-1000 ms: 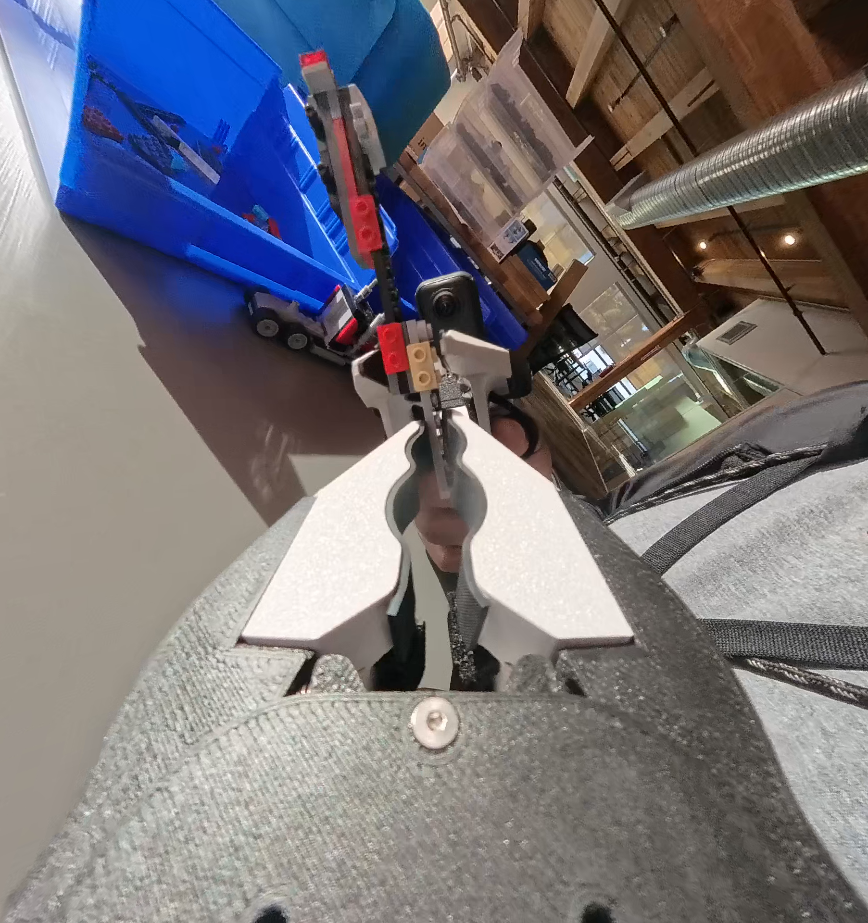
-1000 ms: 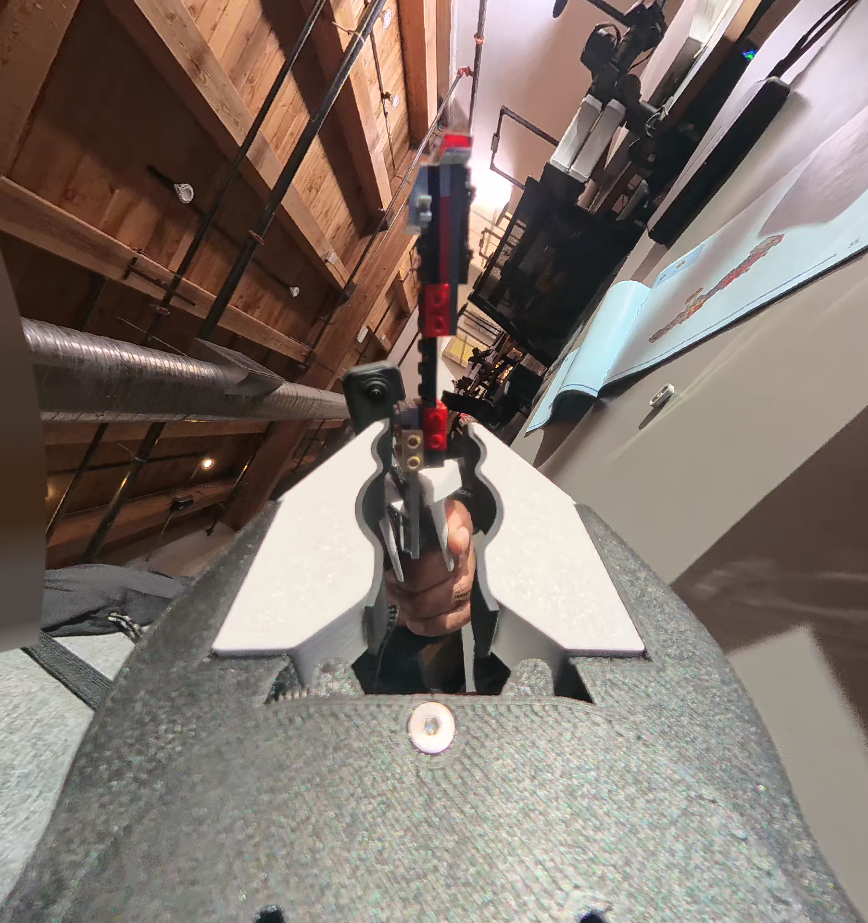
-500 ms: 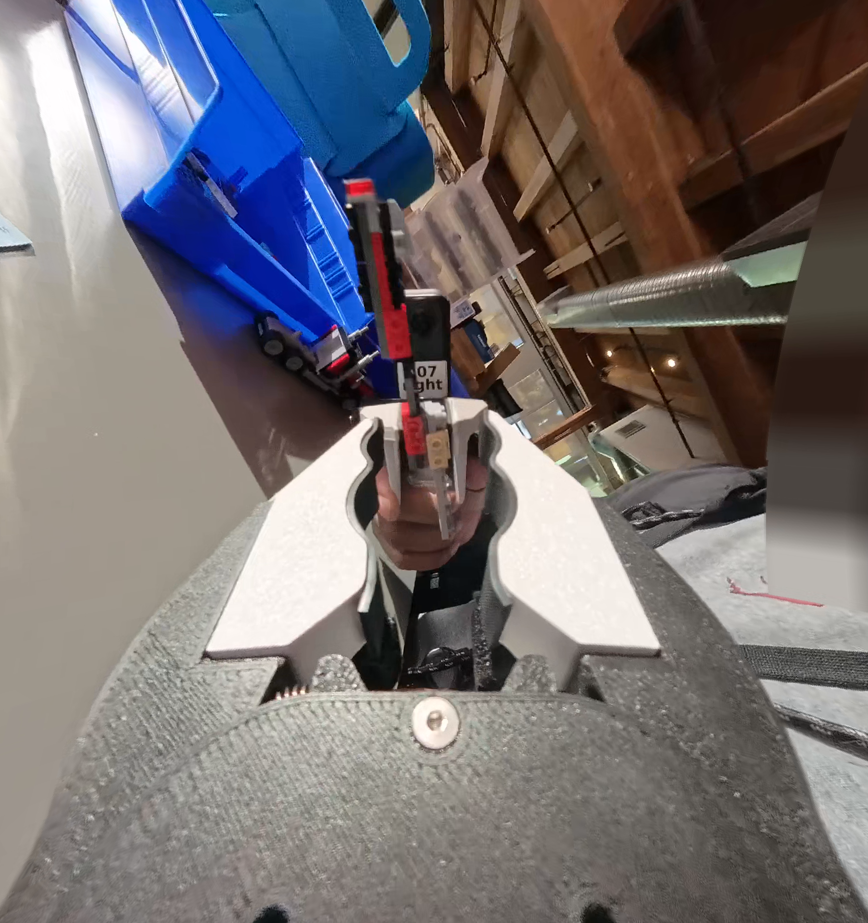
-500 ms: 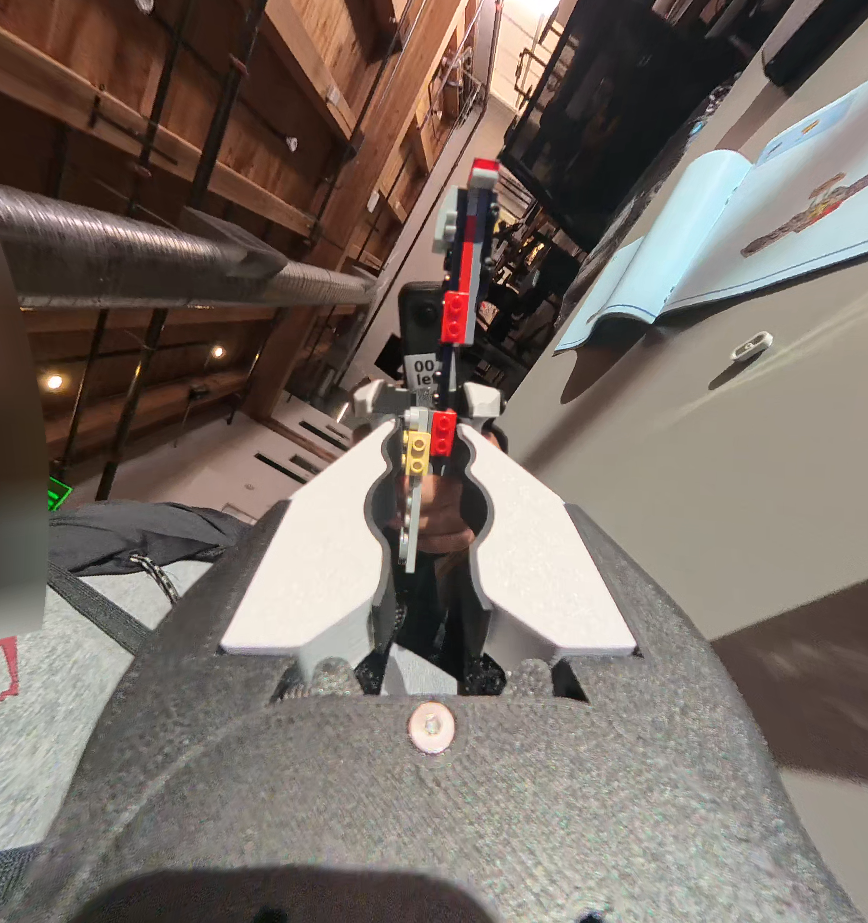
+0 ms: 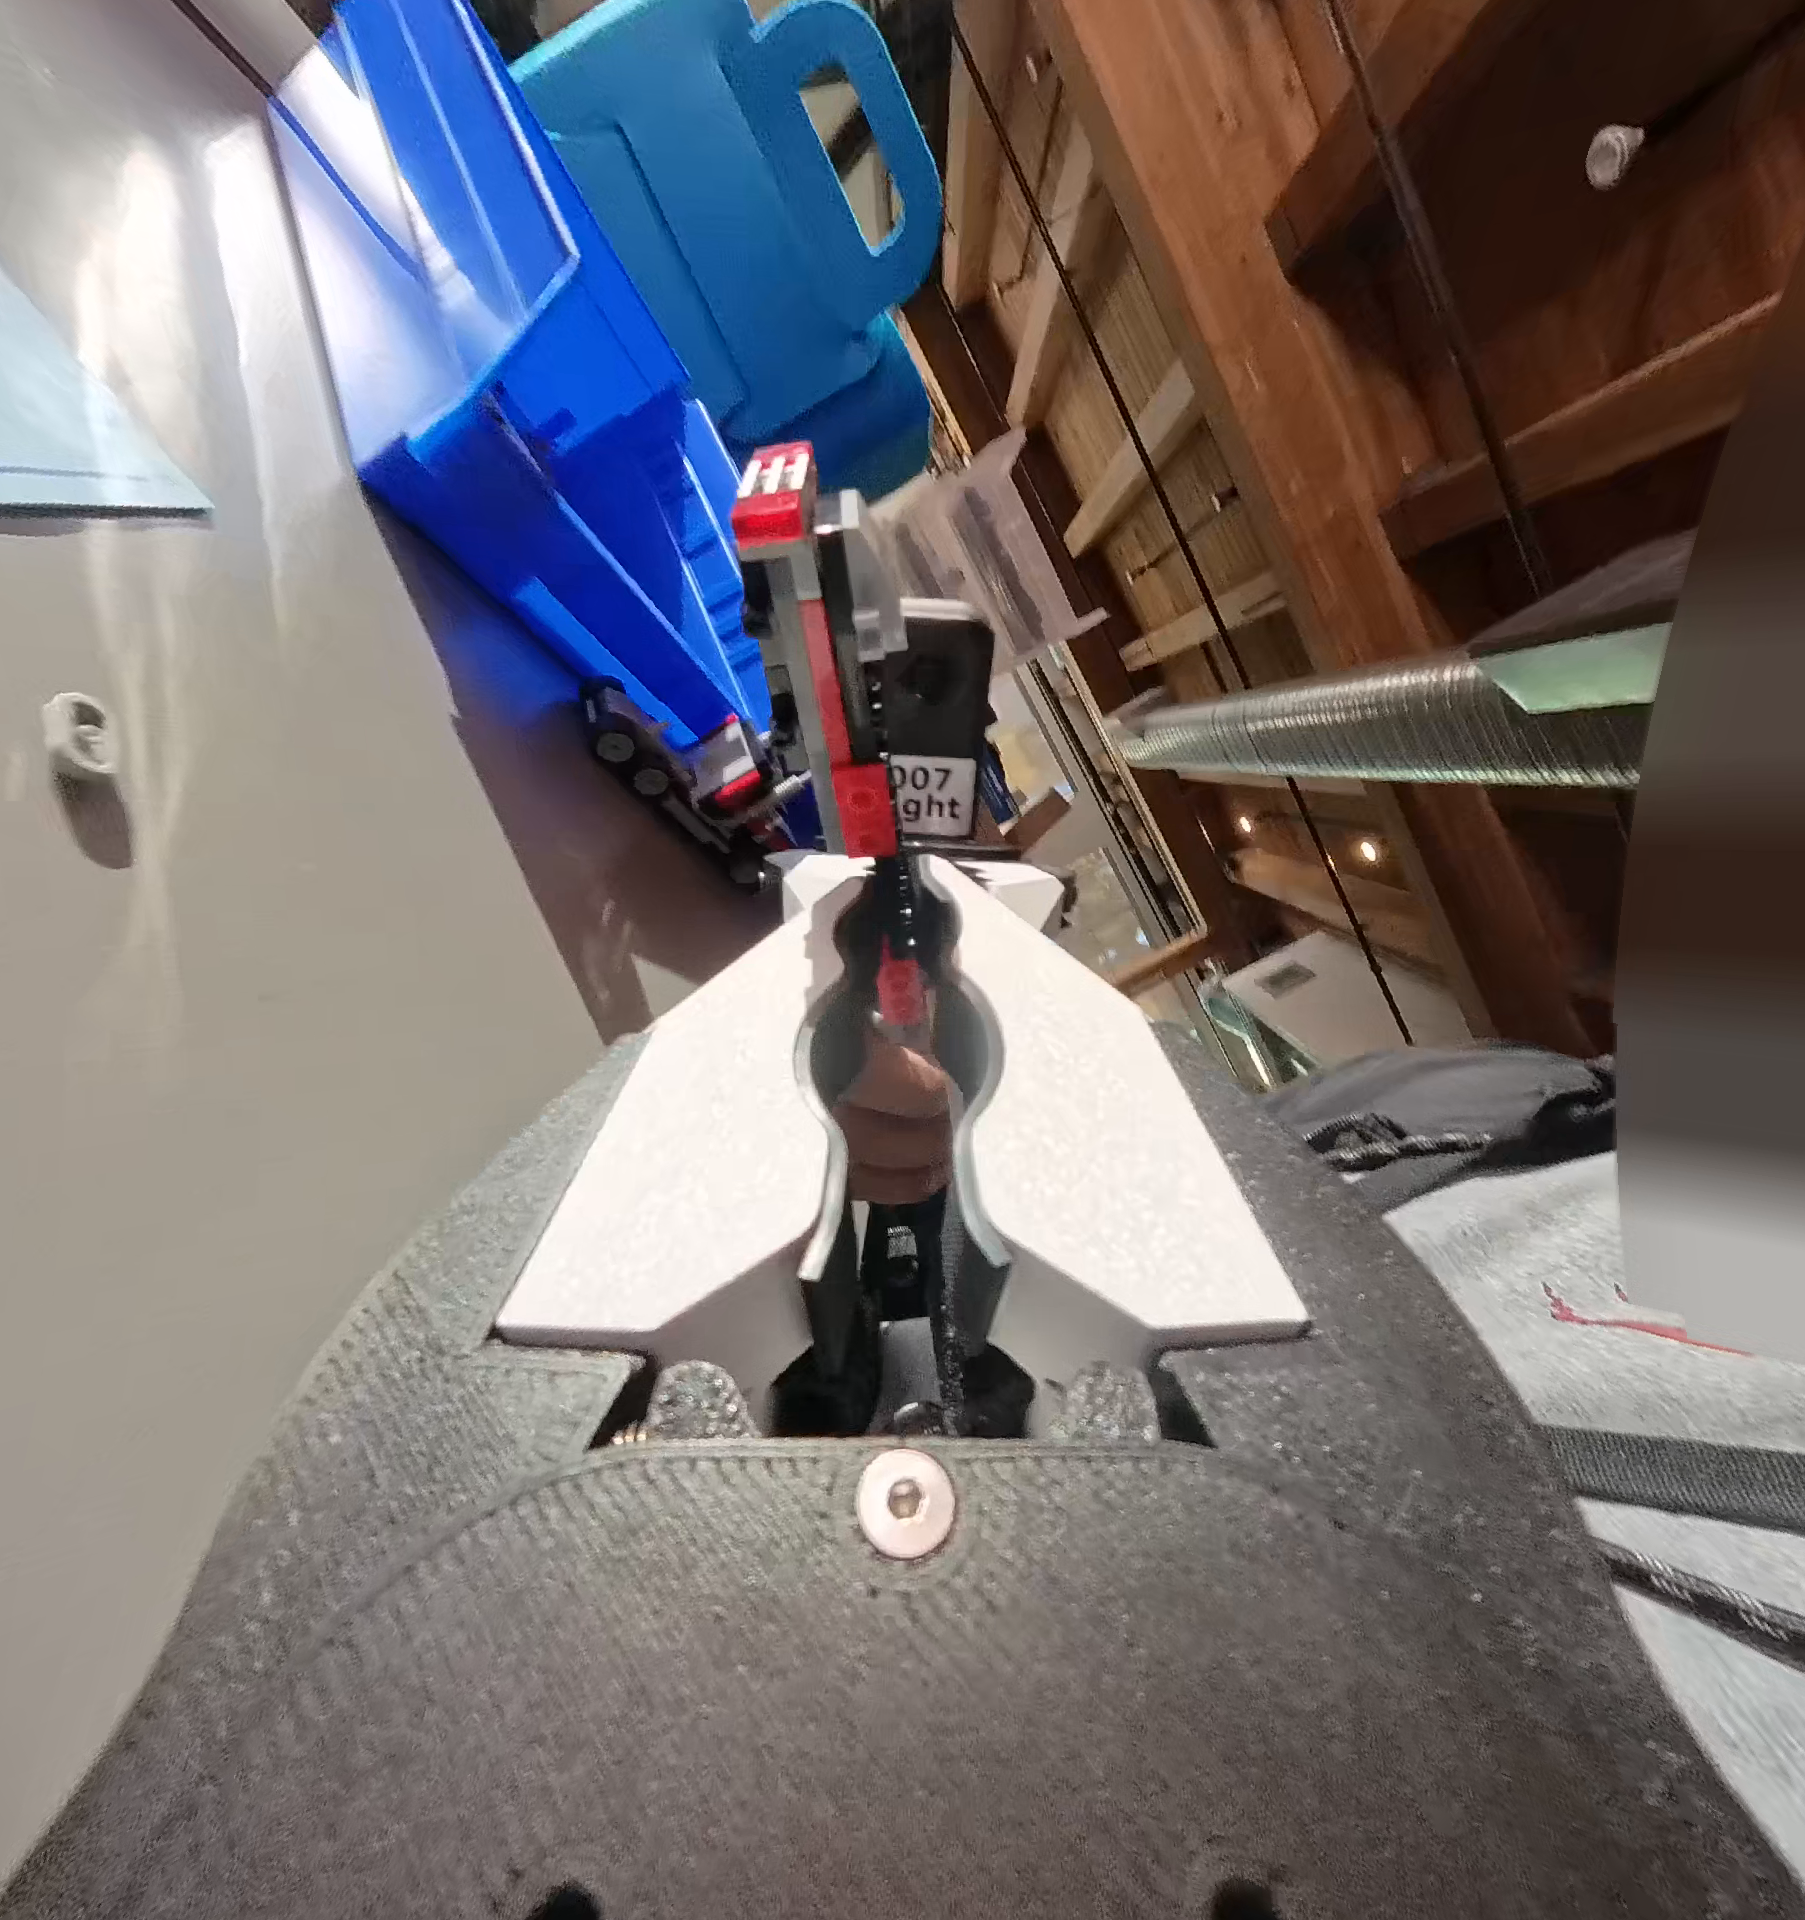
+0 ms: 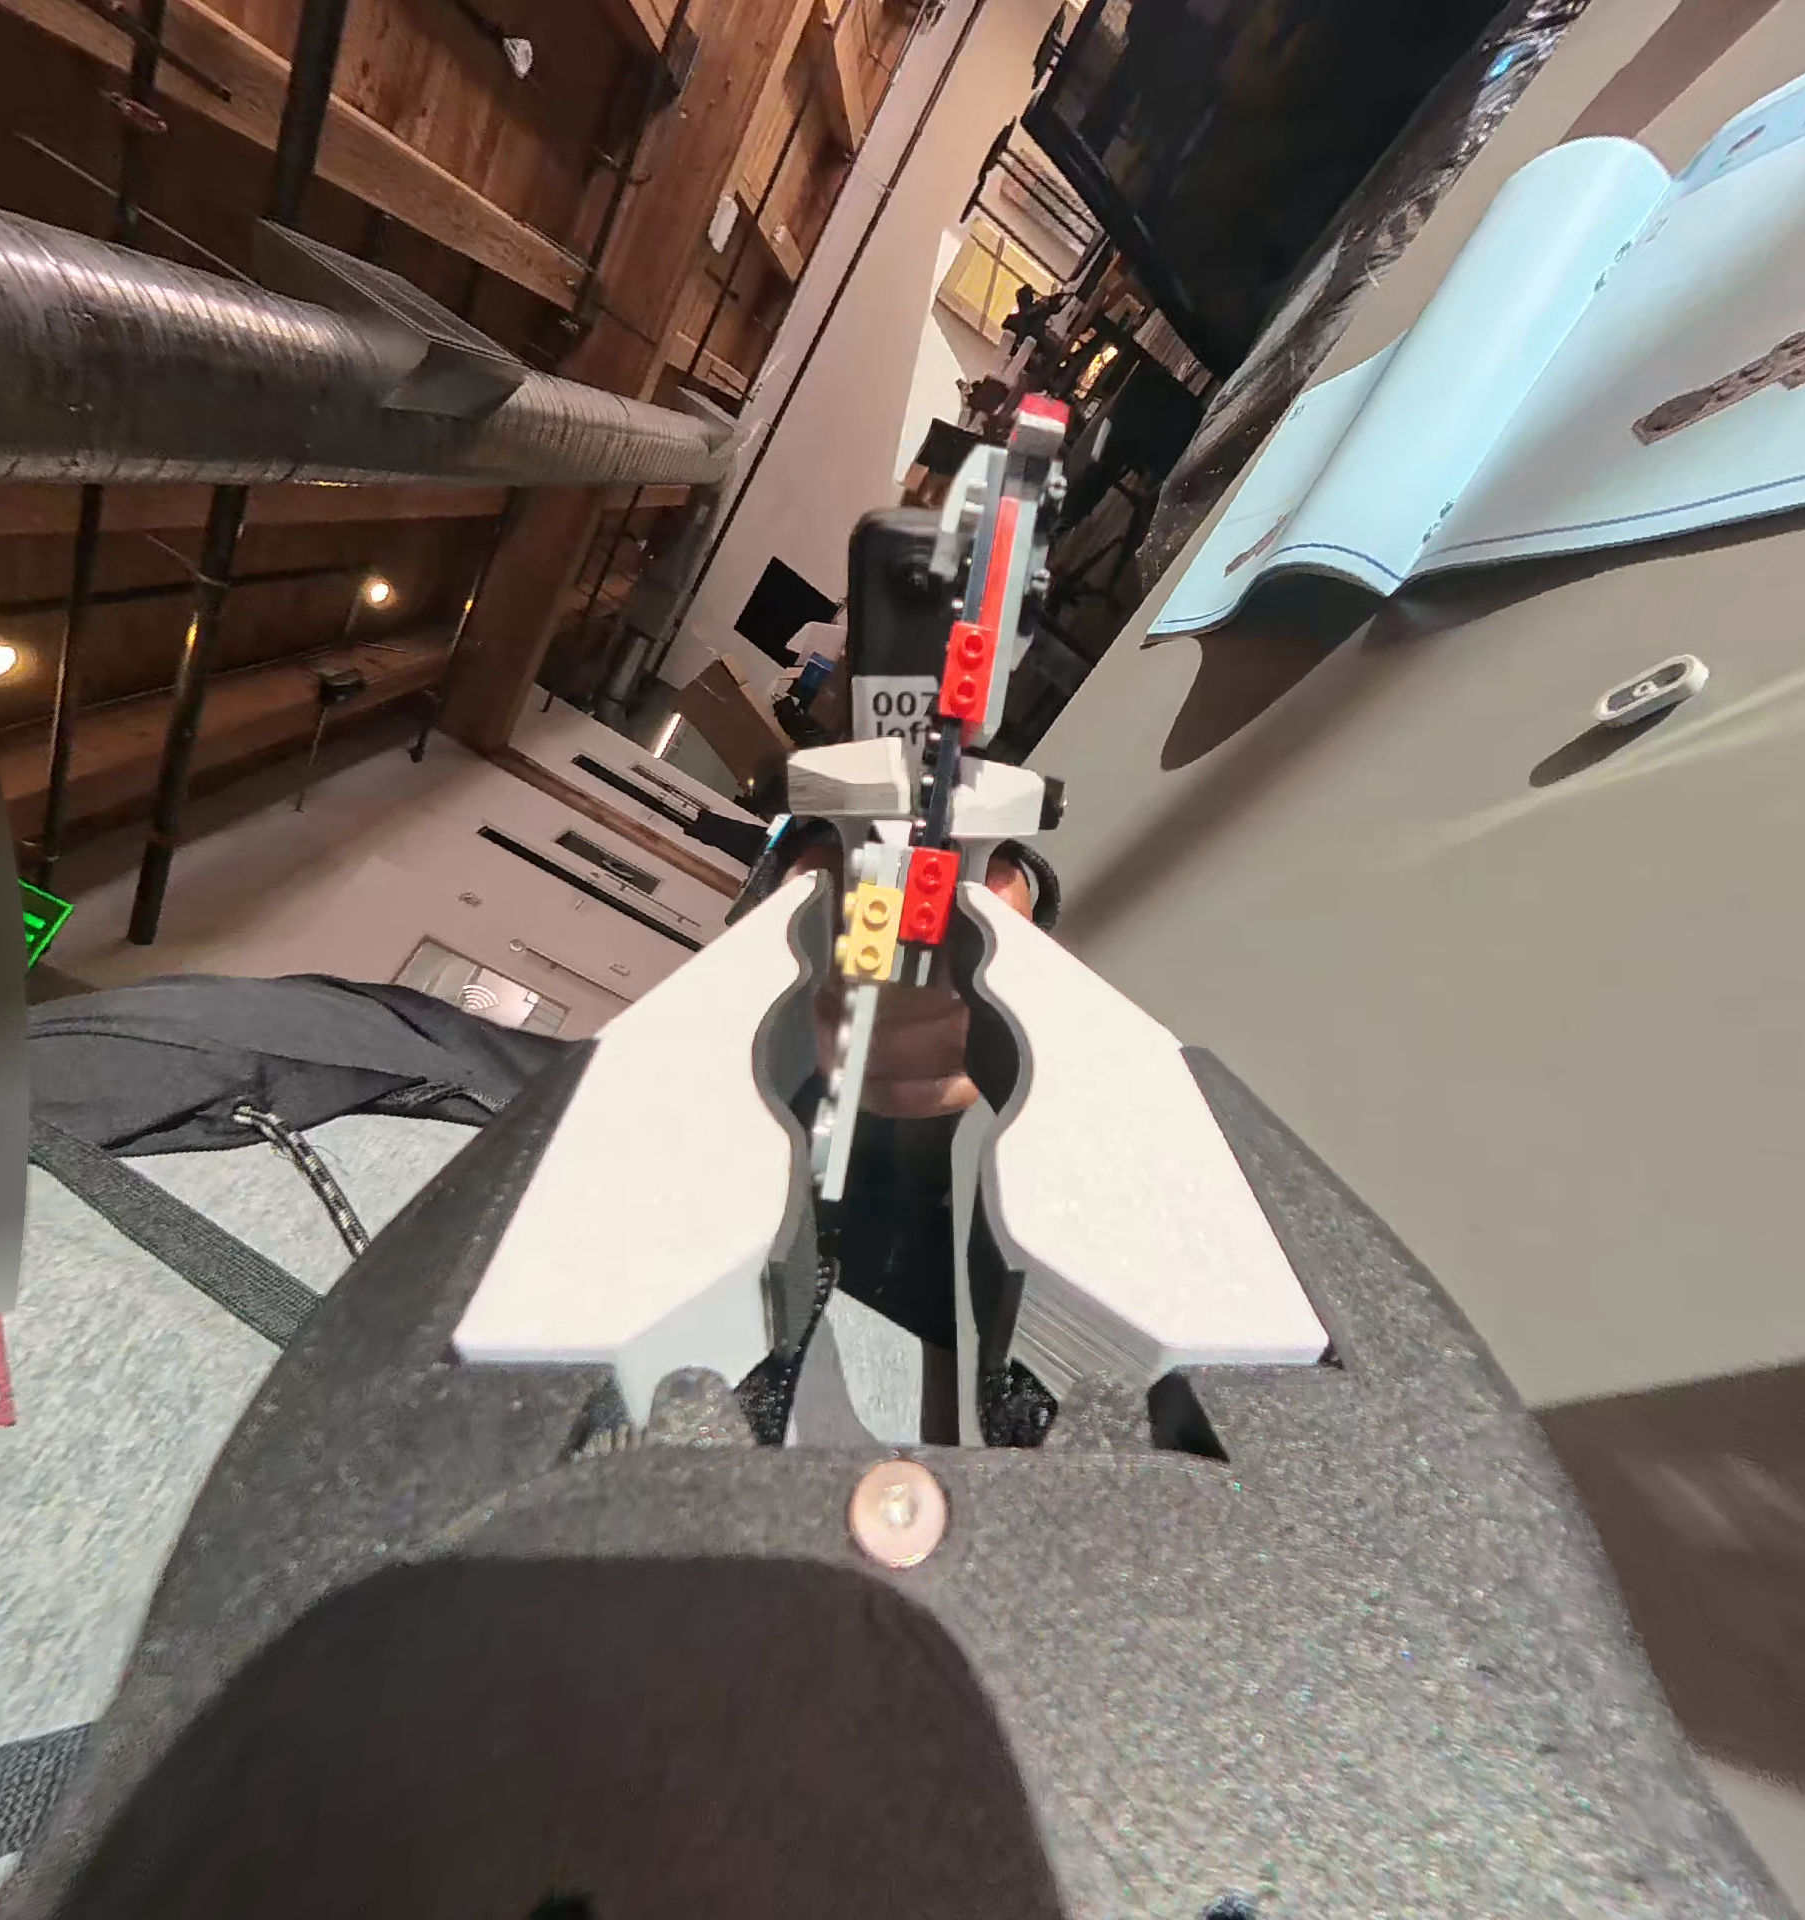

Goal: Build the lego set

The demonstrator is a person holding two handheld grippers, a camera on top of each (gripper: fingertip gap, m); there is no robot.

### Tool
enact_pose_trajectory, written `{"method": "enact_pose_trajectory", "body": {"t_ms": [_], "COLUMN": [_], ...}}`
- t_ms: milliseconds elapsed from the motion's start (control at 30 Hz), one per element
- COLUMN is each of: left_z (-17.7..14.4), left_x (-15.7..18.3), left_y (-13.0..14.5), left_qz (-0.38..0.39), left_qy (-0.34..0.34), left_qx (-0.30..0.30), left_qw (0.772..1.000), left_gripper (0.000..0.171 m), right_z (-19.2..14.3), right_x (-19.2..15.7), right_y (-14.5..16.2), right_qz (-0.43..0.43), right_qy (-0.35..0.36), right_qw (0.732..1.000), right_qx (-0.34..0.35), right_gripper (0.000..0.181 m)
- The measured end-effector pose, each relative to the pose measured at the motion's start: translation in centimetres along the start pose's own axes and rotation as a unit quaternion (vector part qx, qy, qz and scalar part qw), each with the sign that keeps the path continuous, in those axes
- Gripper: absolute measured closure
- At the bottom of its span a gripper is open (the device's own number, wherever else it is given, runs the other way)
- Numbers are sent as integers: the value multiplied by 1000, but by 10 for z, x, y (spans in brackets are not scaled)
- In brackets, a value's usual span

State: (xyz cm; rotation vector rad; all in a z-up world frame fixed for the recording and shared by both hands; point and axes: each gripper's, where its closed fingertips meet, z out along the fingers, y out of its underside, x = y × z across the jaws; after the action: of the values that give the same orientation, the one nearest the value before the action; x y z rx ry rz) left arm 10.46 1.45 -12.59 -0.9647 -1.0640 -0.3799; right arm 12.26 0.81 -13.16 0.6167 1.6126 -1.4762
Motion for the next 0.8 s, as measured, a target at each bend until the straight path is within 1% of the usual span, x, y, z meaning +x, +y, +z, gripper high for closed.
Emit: {"method": "enact_pose_trajectory", "body": {"t_ms": [100,167,233,300,367,467,633,733,800], "left_z": [-14,-28,-44,-60,-75,-91,-103,-104,-106], "left_x": [-14,-26,-38,-48,-55,-57,-51,-51,-60], "left_y": [-12,-23,-33,-42,-51,-66,-100,-115,-114], "left_qz": [-13,-28,-48,-63,-74,-68,-44,-11,-14], "left_qy": [-39,-69,-99,-123,-144,-156,-162,-172,-180], "left_qx": [59,109,160,206,255,311,372,378,373], "left_qw": [997,991,981,969,953,935,913,910,910], "left_gripper": [166,166,167,167,167,166,166,166,166], "right_z": [-2,-5,-11,-16,-19,-17,-2,6,8], "right_x": [8,16,27,41,57,78,109,123,127], "right_y": [-2,-5,-12,-21,-31,-42,-44,-39,-37], "right_qz": [-35,-84,-140,-201,-257,-299,-338,-350,-361], "right_qy": [38,78,129,186,243,293,331,346,355], "right_qw": [999,993,982,961,934,904,870,854,843], "right_qx": [-2,-10,-21,-39,-60,-82,-140,-171,-183], "right_gripper": [145,142,141,141,141,142,145,145,146]}}
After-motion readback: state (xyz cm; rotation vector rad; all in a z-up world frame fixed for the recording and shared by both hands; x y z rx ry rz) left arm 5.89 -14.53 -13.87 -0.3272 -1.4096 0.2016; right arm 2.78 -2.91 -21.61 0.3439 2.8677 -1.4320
